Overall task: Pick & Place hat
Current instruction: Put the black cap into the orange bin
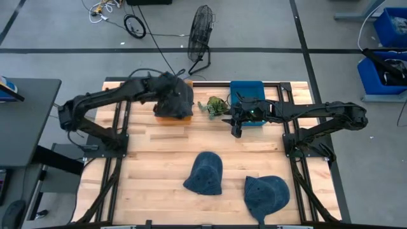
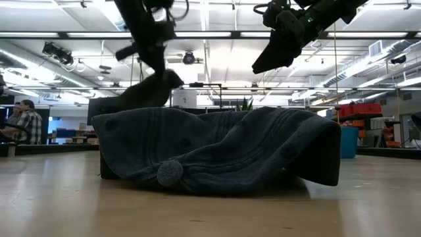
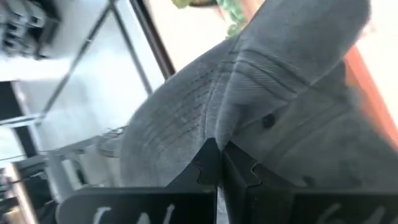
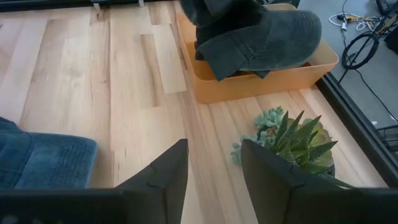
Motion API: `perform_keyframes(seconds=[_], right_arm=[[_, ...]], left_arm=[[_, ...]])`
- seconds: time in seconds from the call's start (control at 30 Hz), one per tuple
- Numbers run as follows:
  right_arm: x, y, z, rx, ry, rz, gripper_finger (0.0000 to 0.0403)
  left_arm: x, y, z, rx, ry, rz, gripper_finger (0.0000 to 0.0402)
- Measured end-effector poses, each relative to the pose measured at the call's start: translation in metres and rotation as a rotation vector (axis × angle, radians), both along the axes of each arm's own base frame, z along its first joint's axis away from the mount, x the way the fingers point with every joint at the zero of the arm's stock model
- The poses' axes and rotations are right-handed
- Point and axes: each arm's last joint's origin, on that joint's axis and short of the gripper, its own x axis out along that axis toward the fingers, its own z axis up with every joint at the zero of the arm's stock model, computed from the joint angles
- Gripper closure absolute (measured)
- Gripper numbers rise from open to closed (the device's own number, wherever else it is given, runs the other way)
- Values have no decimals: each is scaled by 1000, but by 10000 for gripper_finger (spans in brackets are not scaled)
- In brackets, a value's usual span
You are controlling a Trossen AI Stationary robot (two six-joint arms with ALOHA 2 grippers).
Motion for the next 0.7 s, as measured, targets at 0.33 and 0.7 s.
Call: perform_keyframes(seconds=[0.33,0.7], right_arm=[[0,0,0,15,-3,-10,248],[0,0,0,23,-6,-16,248]], left_arm=[[19,36,-75,-194,178,-89,398],[28,46,-95,-262,134,52,390]])
